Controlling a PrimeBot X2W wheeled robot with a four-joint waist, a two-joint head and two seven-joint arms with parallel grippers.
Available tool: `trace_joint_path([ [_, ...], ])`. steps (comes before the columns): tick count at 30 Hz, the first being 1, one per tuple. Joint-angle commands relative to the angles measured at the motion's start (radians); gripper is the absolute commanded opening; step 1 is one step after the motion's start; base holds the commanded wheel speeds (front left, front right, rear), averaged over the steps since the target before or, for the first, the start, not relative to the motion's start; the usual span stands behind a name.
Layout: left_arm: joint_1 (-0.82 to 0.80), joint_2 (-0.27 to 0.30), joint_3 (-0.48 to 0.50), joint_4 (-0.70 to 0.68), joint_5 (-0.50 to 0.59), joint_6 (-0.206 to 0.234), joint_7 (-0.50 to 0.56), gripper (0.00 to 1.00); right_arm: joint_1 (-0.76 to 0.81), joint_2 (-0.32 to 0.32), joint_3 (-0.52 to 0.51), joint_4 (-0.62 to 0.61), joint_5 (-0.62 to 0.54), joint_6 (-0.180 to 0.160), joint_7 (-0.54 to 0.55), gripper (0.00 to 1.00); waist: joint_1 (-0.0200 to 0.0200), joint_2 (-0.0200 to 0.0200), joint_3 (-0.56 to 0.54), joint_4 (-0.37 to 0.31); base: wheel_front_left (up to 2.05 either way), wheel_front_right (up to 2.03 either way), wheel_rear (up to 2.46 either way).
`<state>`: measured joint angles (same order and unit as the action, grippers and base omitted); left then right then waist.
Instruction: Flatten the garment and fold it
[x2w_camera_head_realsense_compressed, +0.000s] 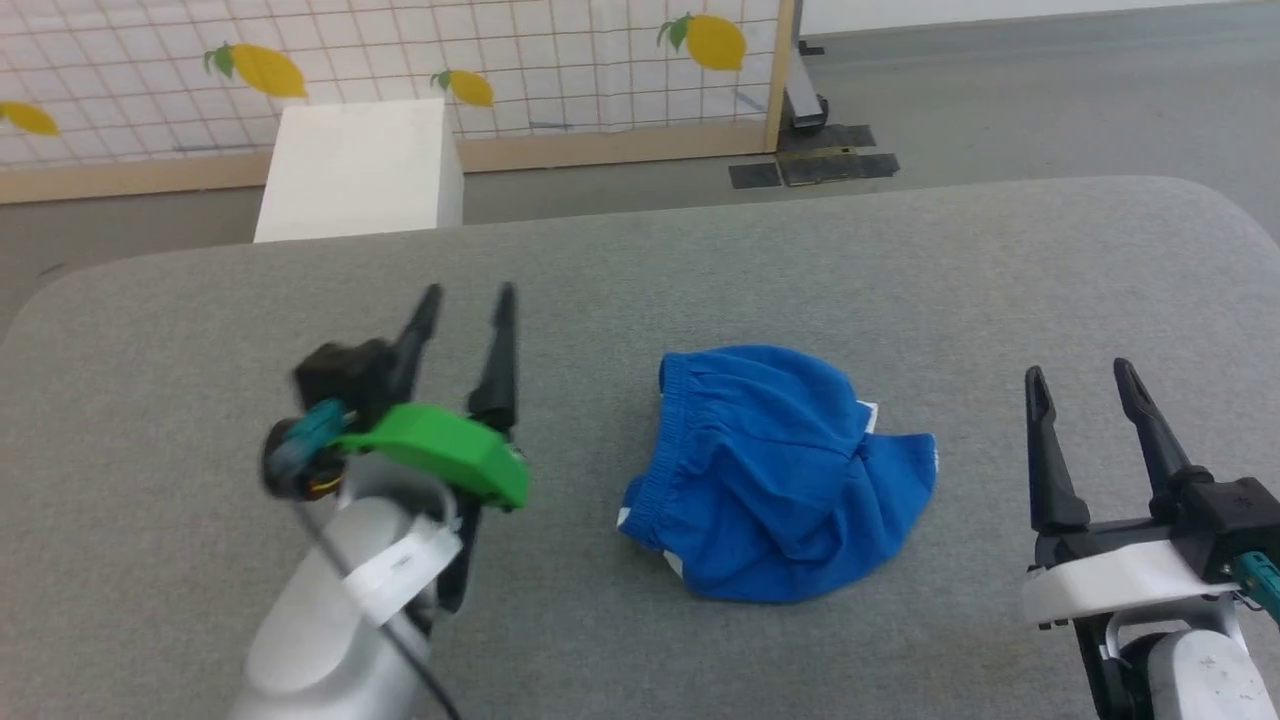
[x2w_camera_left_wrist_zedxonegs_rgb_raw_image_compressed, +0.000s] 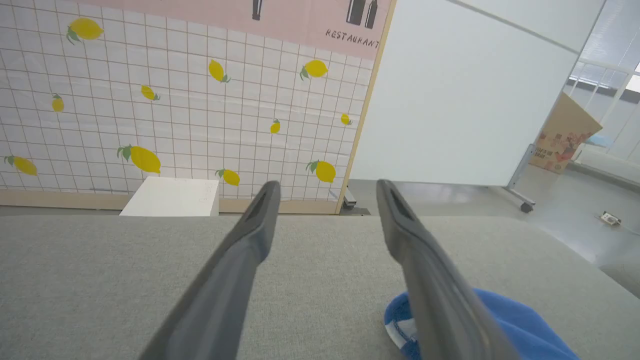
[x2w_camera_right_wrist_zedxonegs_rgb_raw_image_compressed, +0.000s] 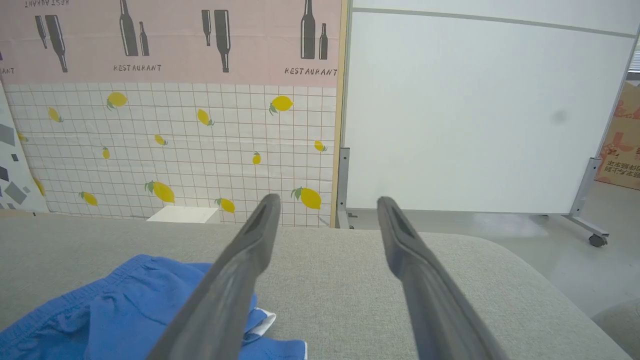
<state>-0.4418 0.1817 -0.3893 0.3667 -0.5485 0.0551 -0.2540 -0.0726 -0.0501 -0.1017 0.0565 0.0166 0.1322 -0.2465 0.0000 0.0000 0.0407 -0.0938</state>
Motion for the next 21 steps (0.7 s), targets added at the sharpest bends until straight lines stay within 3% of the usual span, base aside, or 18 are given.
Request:
trace_joint_path([
  [1, 0.044, 0.005, 0.036, -0.049, 0.019, 0.003, -0.007, 1.0, 0.017, 0.0, -0.003, -0.008, -0.005, -0.002, 0.001, 1.0, 0.0, 0.0, 0.004, 0.015, 0.0, 0.0, 0.0],
  [10, 0.267, -0.047, 0.248, -0.226, 0.144, -0.075, -0.008, 1.0, 0.016, 0.0, -0.007, -0.018, -0.004, -0.002, 0.01, 1.0, 0.0, 0.0, 0.006, 0.055, 0.0, 0.0, 0.0],
  [21, 0.396, -0.11, 0.37, -0.257, 0.239, -0.147, -0.008, 1.0, 0.028, 0.0, 0.002, -0.014, 0.005, -0.002, 0.01, 1.0, 0.0, 0.0, 0.007, 0.062, 0.0, 0.0, 0.0],
])
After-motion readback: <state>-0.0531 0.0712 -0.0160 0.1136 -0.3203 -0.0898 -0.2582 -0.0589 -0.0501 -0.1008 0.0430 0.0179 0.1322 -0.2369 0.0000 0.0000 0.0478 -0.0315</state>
